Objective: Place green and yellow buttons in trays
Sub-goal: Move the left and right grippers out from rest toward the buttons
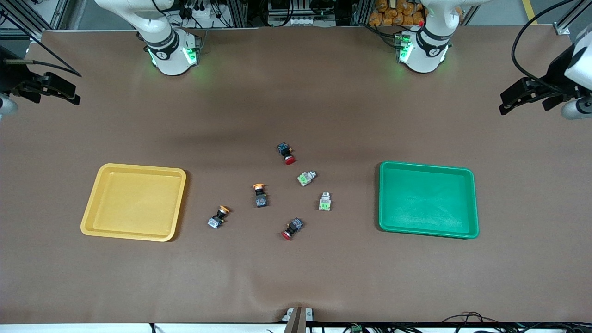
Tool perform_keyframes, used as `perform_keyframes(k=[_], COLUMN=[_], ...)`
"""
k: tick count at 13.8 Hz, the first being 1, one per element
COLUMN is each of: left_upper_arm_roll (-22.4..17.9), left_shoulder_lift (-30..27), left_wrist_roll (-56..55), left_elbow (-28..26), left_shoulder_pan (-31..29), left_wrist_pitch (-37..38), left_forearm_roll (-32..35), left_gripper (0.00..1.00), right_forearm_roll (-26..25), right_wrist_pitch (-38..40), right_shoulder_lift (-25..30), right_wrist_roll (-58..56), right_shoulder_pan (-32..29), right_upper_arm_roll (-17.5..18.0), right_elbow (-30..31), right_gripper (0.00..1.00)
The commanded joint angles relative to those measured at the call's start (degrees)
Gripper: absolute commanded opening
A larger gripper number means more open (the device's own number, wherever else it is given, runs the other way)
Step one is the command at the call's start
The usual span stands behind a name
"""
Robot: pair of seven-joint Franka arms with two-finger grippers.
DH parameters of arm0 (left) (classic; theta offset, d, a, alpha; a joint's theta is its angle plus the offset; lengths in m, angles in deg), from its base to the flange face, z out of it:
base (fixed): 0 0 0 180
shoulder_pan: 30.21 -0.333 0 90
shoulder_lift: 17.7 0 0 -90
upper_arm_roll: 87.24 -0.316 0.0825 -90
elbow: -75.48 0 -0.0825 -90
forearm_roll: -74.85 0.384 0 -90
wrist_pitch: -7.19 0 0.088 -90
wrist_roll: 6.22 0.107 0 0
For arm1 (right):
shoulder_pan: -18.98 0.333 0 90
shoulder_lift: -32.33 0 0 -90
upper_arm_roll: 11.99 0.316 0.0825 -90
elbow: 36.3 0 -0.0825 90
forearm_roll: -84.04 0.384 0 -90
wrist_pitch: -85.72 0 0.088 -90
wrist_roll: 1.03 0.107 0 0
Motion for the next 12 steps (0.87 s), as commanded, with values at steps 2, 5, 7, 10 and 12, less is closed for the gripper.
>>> perform_keyframes(k=[2, 5, 7, 10, 12], left_upper_arm_roll=[1.20, 6.10, 10.41, 14.03, 14.03], left_shoulder_lift=[0.02, 1.07, 5.27, 11.69, 16.34], left_wrist_roll=[-2.18, -9.10, -15.44, -22.20, -30.97], left_elbow=[-2.52, -7.96, -8.51, -9.30, -10.09], left_shoulder_pan=[0.31, 0.40, 0.49, 2.93, 8.81], left_wrist_pitch=[0.36, -5.95, -9.21, -16.67, -22.38], left_forearm_roll=[-1.11, -1.20, -0.76, -0.32, 2.82], left_gripper=[1.00, 1.00, 1.00, 1.00, 1.00], right_forearm_roll=[-0.75, -0.75, -0.75, -0.66, -0.66], right_wrist_pitch=[-1.28, -3.49, -6.28, -17.00, -20.44], right_shoulder_lift=[-2.85, -3.11, -3.20, -3.38, -3.73], right_wrist_roll=[1.11, 1.11, 1.02, 1.02, 0.76], right_shoulder_pan=[0.69, 0.78, 1.13, 1.22, 2.36], right_upper_arm_roll=[-0.01, -0.01, -0.01, 0.08, 0.08], right_elbow=[0.78, 2.54, 4.38, 9.21, 10.37], right_gripper=[1.00, 1.00, 1.00, 1.00, 1.00])
